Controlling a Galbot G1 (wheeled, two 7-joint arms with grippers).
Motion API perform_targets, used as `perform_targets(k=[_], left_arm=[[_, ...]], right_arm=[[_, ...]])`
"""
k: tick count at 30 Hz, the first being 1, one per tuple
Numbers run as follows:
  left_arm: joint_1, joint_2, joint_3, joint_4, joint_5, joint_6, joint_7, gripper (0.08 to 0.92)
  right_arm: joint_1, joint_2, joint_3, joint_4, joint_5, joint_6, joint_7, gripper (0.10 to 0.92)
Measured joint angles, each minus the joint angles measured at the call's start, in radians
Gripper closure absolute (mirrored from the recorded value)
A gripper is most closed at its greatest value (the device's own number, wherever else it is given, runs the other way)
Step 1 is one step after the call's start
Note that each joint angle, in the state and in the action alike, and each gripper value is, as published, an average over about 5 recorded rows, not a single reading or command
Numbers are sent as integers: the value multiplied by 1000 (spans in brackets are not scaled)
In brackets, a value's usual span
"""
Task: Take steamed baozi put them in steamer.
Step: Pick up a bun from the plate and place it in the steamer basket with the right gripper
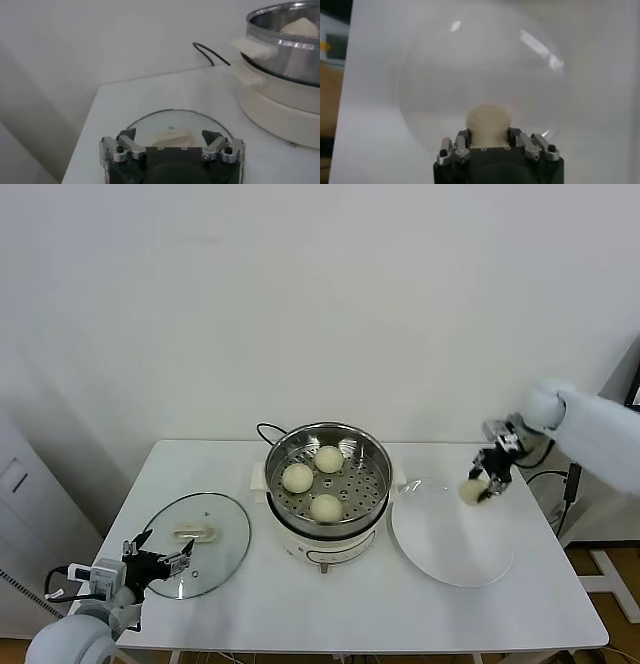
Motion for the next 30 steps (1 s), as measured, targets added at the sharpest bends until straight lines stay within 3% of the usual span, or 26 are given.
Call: perform_targets(k=[15,30], left_arm=[[0,7,10,5,2,-3,3,177],[7,2,12,6,8,-7,3,177]], right_arm=[[320,115,-275,185,392,-236,102,550],[352,268,-330,234,573,-387,232,550]])
